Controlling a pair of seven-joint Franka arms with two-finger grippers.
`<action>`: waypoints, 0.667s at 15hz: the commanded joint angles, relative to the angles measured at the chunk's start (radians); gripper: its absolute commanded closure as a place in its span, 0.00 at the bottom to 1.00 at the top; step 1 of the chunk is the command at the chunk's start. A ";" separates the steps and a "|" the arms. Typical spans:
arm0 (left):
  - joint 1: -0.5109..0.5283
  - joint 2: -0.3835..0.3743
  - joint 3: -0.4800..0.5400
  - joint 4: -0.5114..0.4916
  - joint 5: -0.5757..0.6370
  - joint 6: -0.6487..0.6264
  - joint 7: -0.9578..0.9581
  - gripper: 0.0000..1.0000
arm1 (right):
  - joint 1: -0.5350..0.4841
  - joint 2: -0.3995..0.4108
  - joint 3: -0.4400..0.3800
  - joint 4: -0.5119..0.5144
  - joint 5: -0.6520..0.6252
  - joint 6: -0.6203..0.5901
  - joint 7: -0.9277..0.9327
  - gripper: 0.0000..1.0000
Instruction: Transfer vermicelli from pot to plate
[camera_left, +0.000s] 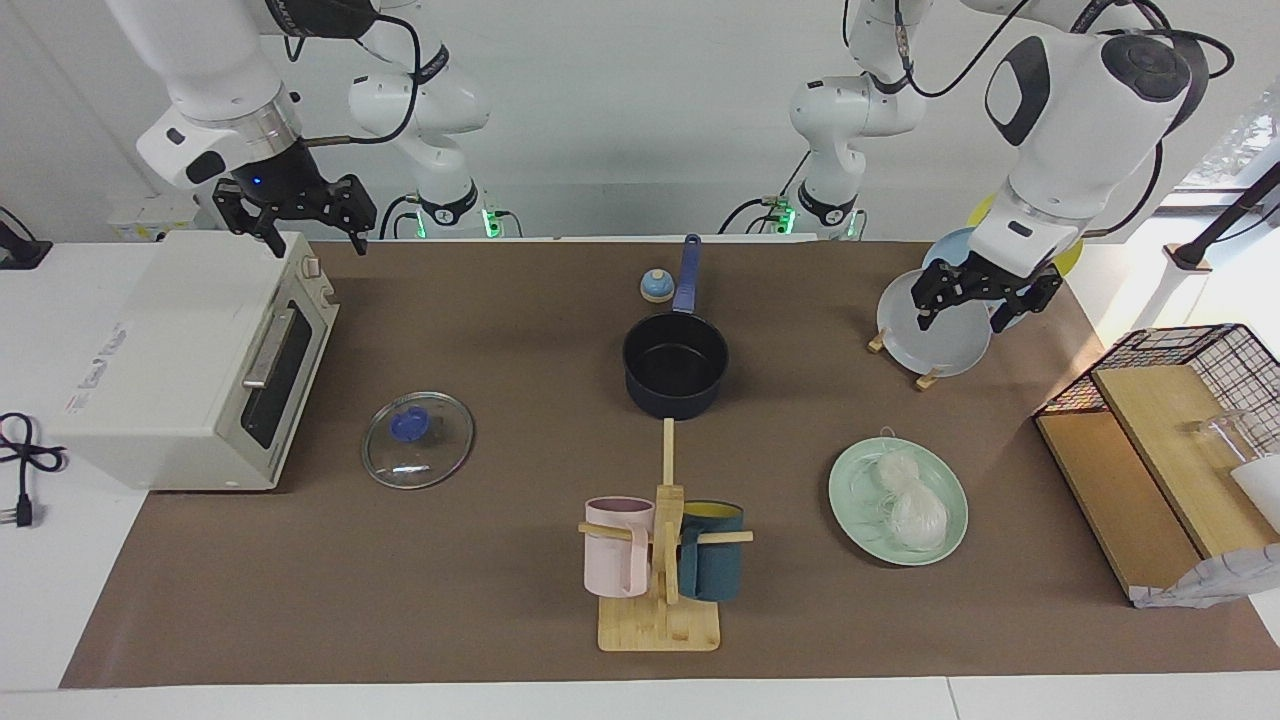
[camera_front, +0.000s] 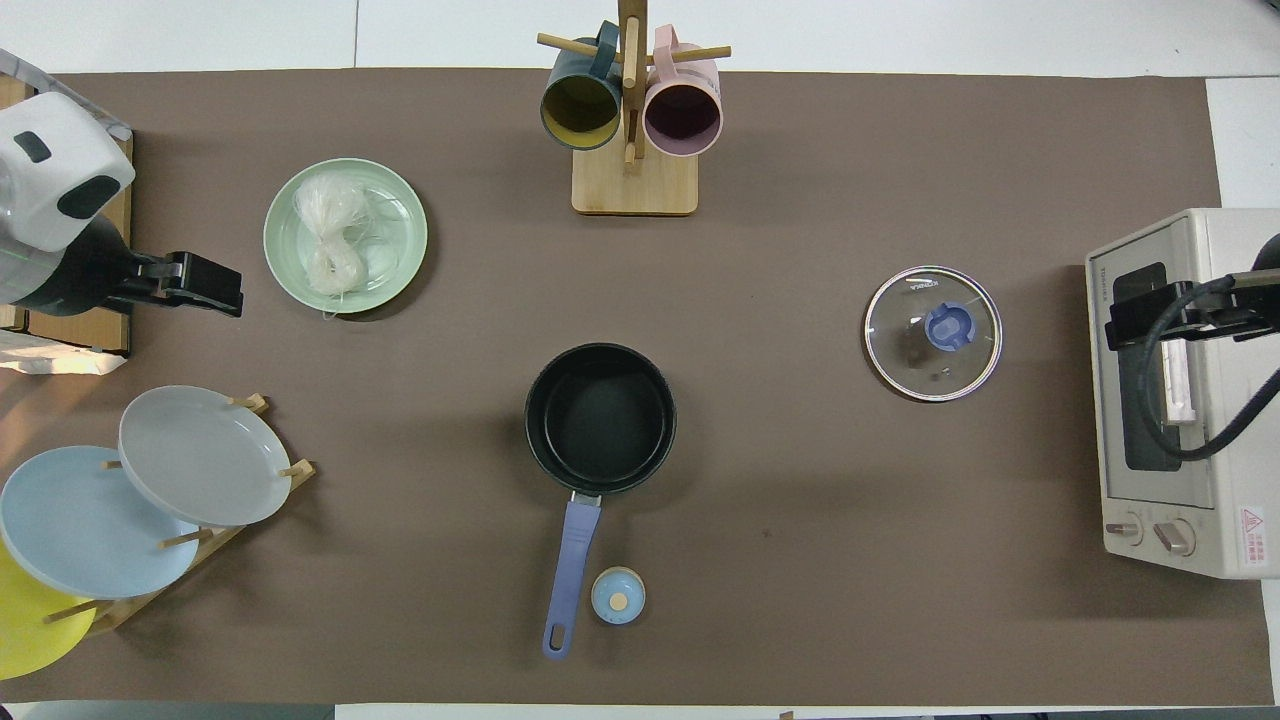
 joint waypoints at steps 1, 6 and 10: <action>-0.038 -0.033 0.005 -0.030 0.016 -0.018 -0.070 0.00 | -0.001 -0.013 0.000 -0.009 0.009 0.016 0.016 0.00; -0.045 -0.035 -0.005 -0.002 0.010 -0.052 -0.073 0.00 | 0.005 -0.010 0.001 -0.004 0.008 0.019 0.030 0.00; -0.032 -0.029 -0.016 0.028 0.010 -0.070 -0.073 0.00 | 0.005 -0.007 0.001 -0.002 0.002 0.030 0.041 0.00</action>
